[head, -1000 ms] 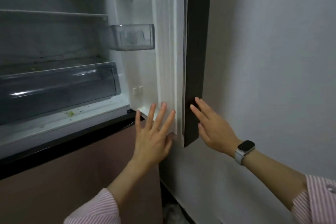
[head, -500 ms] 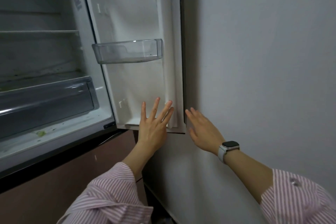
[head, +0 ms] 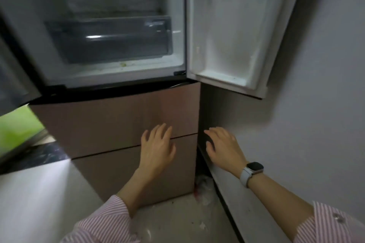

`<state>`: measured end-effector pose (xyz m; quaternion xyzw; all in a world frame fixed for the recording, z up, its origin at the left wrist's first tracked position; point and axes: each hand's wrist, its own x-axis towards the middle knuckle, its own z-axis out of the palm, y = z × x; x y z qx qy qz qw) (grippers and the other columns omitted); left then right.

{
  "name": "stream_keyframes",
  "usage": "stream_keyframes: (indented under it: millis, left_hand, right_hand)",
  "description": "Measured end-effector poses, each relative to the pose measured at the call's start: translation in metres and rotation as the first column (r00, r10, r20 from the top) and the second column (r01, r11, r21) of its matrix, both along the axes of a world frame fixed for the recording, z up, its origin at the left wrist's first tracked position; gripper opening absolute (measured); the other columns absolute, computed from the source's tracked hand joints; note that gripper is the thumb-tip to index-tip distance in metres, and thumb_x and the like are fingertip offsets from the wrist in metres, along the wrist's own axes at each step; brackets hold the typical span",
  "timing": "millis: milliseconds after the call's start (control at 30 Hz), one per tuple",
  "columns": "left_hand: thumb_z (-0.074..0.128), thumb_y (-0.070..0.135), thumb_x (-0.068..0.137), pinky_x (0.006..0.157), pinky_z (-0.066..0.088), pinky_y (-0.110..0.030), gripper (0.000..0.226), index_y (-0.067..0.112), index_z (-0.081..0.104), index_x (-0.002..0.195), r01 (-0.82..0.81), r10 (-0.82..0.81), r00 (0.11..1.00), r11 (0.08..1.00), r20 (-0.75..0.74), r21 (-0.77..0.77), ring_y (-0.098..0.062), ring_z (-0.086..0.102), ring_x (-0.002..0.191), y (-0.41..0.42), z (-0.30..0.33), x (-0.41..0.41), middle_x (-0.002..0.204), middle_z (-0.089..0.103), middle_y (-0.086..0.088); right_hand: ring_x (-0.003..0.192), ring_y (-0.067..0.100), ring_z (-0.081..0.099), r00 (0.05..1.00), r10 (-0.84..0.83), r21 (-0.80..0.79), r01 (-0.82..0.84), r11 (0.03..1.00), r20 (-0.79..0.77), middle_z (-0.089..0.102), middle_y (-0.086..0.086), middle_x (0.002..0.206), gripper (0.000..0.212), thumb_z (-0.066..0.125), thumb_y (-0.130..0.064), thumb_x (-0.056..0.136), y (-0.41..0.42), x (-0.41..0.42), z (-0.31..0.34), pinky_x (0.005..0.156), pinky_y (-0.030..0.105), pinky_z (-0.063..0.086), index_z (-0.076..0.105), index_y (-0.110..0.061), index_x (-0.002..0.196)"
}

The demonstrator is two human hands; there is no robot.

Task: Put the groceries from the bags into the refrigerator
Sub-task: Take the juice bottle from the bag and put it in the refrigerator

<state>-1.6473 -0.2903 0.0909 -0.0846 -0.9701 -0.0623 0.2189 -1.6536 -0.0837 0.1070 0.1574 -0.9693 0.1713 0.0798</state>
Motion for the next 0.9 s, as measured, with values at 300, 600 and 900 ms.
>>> stream_keyframes:
  millis: [300,600,900]
  left_hand:
    - [0.037,0.041,0.08,0.087,0.046,-0.045,0.051,0.011,0.064,0.112,-0.64,0.59,0.76,0.753,0.272,0.154,-0.029,0.063,0.102,-0.205,-0.061,0.24,0.112,0.066,-0.009]
    - [0.045,0.034,0.093,0.102,0.034,-0.038,0.041,0.018,0.047,0.131,-0.961,0.913,0.271,0.236,0.306,0.146,-0.019,0.045,0.123,-0.358,-0.048,0.558,0.135,0.049,-0.001]
    - [0.043,0.028,0.094,0.105,0.033,-0.035,0.041,0.014,0.045,0.133,-0.96,0.938,-0.082,-0.165,0.338,0.225,-0.018,0.043,0.126,-0.433,-0.046,0.774,0.136,0.047,-0.004]
  right_hand:
    - [0.134,0.018,0.03,0.835,0.484,-0.093,-0.478,0.874,0.26,0.039,0.001,0.144,0.042,0.035,-0.025,0.097,-0.226,0.118,-0.063,0.109,0.031,0.023,0.037,-0.016,0.138]
    - [0.124,0.024,0.04,0.45,0.87,-0.091,-0.876,0.474,0.201,0.049,0.006,0.134,0.04,0.04,-0.025,0.095,-0.48,0.343,-0.065,0.103,0.038,0.036,0.043,-0.015,0.134]
    - [0.121,0.023,0.043,0.059,0.989,-0.109,-0.991,0.074,0.136,0.05,0.005,0.131,0.038,0.041,-0.024,0.094,-0.651,0.548,-0.06,0.095,0.033,0.038,0.046,-0.016,0.131]
